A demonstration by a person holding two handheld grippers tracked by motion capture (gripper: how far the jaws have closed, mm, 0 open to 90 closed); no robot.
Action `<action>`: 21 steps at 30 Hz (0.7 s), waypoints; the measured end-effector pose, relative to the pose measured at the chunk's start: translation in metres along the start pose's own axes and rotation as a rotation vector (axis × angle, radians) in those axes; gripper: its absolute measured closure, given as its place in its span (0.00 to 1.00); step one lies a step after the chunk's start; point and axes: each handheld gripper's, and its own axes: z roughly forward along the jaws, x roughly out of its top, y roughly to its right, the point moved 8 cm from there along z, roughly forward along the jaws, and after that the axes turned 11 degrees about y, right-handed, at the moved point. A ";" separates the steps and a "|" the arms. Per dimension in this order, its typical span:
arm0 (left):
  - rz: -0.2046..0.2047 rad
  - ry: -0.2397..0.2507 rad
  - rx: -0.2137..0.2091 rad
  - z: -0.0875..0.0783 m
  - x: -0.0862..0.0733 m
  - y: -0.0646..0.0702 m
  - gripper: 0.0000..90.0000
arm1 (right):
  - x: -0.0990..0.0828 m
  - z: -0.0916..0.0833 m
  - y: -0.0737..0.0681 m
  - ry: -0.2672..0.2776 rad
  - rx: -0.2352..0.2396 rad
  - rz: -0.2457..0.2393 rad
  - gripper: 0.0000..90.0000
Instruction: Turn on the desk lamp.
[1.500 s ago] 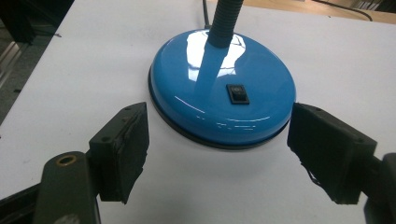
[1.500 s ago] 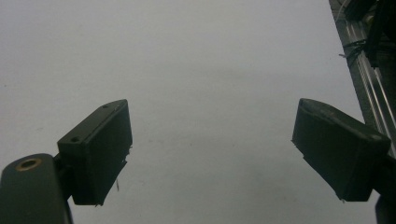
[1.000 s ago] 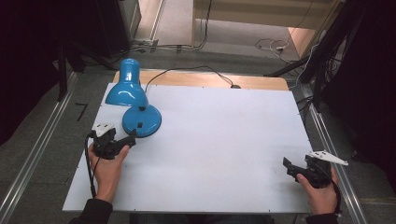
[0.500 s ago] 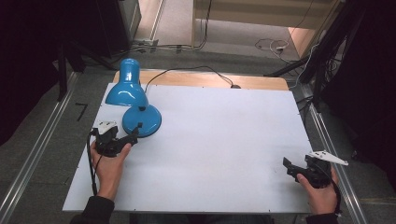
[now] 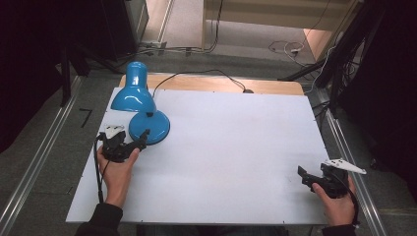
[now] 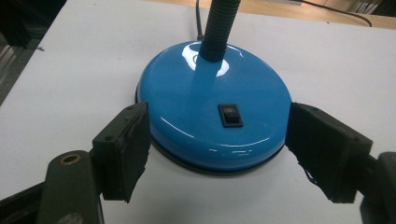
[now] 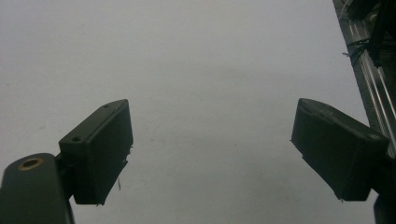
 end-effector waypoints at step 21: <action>0.005 -0.009 0.009 0.012 -0.001 0.002 0.43 | 0.000 0.000 -0.001 0.001 0.008 0.001 0.13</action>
